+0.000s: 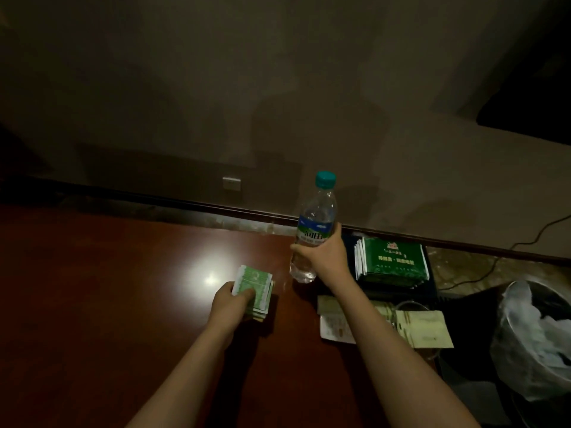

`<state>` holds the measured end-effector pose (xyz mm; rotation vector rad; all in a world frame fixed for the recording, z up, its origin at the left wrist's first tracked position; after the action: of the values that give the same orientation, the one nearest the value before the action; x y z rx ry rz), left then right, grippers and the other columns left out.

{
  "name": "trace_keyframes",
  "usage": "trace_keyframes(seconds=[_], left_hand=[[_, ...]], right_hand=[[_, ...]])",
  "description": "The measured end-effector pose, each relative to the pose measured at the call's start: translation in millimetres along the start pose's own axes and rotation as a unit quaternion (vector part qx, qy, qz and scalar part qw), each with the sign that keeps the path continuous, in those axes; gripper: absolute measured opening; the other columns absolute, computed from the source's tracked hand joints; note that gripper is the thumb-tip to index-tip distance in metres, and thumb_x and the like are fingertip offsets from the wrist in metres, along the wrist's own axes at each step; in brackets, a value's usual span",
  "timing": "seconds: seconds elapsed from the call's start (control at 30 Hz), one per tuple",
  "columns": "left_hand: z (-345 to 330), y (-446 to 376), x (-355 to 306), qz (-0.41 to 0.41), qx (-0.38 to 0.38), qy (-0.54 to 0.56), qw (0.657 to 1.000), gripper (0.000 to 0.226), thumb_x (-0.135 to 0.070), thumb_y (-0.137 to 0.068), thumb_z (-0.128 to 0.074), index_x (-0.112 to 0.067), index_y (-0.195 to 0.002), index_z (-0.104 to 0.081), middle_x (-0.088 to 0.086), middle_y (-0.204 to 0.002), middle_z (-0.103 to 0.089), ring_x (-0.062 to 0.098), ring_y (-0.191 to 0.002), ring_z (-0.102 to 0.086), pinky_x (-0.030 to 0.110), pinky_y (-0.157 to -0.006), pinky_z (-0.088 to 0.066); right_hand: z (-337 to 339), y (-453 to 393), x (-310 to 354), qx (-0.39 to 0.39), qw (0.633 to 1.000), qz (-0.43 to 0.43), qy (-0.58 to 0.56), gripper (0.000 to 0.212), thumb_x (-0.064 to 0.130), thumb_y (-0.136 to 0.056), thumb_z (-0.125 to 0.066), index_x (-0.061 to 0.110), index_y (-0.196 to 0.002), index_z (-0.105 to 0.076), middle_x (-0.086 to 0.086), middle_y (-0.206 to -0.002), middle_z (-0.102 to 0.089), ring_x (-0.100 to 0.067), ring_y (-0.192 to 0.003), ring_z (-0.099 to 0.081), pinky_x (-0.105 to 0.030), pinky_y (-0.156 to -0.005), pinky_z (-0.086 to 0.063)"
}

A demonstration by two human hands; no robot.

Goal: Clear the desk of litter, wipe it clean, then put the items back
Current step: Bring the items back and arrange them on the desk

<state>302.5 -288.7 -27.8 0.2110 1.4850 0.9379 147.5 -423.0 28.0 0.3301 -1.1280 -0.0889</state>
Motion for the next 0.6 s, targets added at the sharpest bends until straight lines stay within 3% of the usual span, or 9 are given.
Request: trace_keyframes(seconds=[0.2, 0.43, 0.6], left_hand=[[-15, -19, 0, 0.018, 0.007, 0.019, 1.0, 0.011, -0.005, -0.094, -0.051, -0.005, -0.104, -0.055, 0.006, -0.086, -0.063, 0.019, -0.072, -0.062, 0.025, -0.054, -0.049], [-29, -32, -4, 0.02, 0.022, 0.013, 0.999, 0.012, -0.006, -0.094, -0.051, -0.006, -0.106, -0.054, 0.004, -0.087, -0.062, 0.015, -0.071, -0.061, 0.021, -0.051, -0.049], [-36, -35, -1, 0.023, 0.018, 0.005, 1.0, 0.015, -0.004, -0.093, -0.05, -0.006, -0.108, -0.054, 0.01, -0.097, -0.063, 0.017, -0.073, -0.062, 0.023, -0.053, -0.049]], right_hand=[[8, -39, -4, -0.027, 1.0, 0.0, -0.003, 0.093, 0.011, -0.062, -0.088, 0.012, -0.137, -0.034, -0.008, -0.132, -0.055, -0.022, -0.119, -0.055, -0.024, -0.09, -0.041], [0, -45, -16, 0.02, 0.999, 0.033, 0.036, 0.072, 0.008, -0.063, -0.086, 0.018, -0.117, -0.04, -0.002, -0.12, -0.058, -0.01, -0.105, -0.055, -0.013, -0.077, -0.043], [6, -43, -23, 0.017, 0.999, 0.022, 0.022, 0.081, 0.008, -0.064, -0.086, 0.019, -0.128, -0.038, 0.002, -0.119, -0.057, -0.007, -0.102, -0.051, -0.018, -0.082, -0.043]])
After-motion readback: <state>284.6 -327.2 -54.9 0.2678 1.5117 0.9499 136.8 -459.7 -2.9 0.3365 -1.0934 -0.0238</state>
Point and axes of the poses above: each hand's wrist, its own y-axis away from the middle knuckle, its own z-axis out of the back of the hand, x = y × z, the point moved 5 cm from there along -y, towards the middle knuckle
